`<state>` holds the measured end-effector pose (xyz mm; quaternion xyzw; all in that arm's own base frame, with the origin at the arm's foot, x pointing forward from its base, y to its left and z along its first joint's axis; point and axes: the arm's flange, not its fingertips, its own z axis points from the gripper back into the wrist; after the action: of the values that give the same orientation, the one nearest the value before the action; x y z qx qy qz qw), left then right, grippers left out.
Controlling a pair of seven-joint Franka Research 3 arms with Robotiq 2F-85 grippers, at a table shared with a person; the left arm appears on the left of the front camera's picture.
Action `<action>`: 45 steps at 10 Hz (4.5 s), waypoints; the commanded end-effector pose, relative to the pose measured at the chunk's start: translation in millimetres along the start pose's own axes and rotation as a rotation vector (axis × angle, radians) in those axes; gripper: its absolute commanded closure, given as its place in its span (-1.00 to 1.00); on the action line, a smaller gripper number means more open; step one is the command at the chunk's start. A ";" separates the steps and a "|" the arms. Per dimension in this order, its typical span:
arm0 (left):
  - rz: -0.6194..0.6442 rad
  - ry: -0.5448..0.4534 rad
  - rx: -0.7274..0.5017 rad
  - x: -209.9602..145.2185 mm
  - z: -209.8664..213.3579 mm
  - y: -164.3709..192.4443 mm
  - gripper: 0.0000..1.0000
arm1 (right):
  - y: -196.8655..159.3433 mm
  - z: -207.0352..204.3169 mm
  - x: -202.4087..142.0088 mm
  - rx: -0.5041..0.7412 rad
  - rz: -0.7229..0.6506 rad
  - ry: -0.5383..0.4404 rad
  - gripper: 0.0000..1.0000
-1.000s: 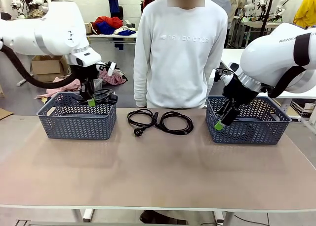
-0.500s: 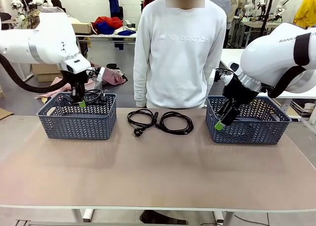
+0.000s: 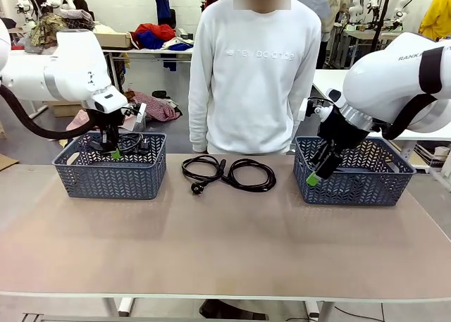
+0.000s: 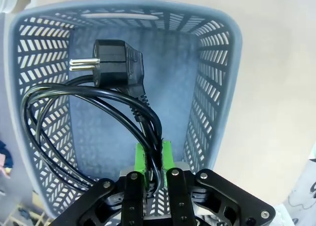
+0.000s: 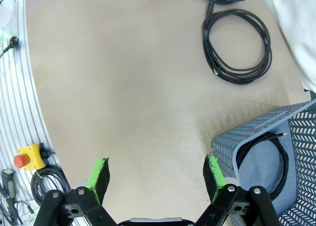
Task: Organize the cables according to human instructions.
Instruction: Pick up a bundle of cables and place it in the basket indicated by the human.
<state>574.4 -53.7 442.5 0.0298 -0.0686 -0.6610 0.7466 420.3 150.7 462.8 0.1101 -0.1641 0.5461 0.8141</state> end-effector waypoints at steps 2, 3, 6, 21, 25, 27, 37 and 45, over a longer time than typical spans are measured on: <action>0.019 0.024 0.023 -2.9 2.4 9.1 0.70 | 0.0 0.8 0.4 -0.006 -0.012 0.003 -1.00; 0.024 0.018 0.008 -3.9 1.0 10.3 0.32 | 0.0 0.8 0.4 -0.006 -0.012 0.003 -1.00; 0.030 0.002 -0.006 -5.3 8.3 11.9 0.22 | 0.0 0.8 0.4 -0.006 -0.012 0.003 -1.00; 0.012 -0.003 -0.059 2.2 21.9 10.4 -1.00 | 0.0 0.8 0.4 -0.006 -0.012 0.003 -1.00; 0.051 -0.181 -0.046 35.2 25.1 -16.8 -1.00 | 0.0 0.8 0.4 -0.006 -0.012 0.003 -1.00; 0.074 -0.259 -0.044 53.7 28.3 -39.4 -1.00 | 0.0 0.8 0.4 -0.006 -0.012 0.003 -1.00; 0.170 -0.340 -0.065 120.0 22.3 -116.2 -1.00 | 0.0 0.8 0.4 -0.006 -0.012 0.003 -1.00; 0.158 -0.360 -0.063 118.6 21.1 -115.1 -1.00 | 0.0 0.8 0.4 -0.006 -0.012 0.003 -1.00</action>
<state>471.5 -186.6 454.5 -0.1180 -0.1803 -0.5956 0.7738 420.4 150.7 462.8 0.1102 -0.1641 0.5461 0.8141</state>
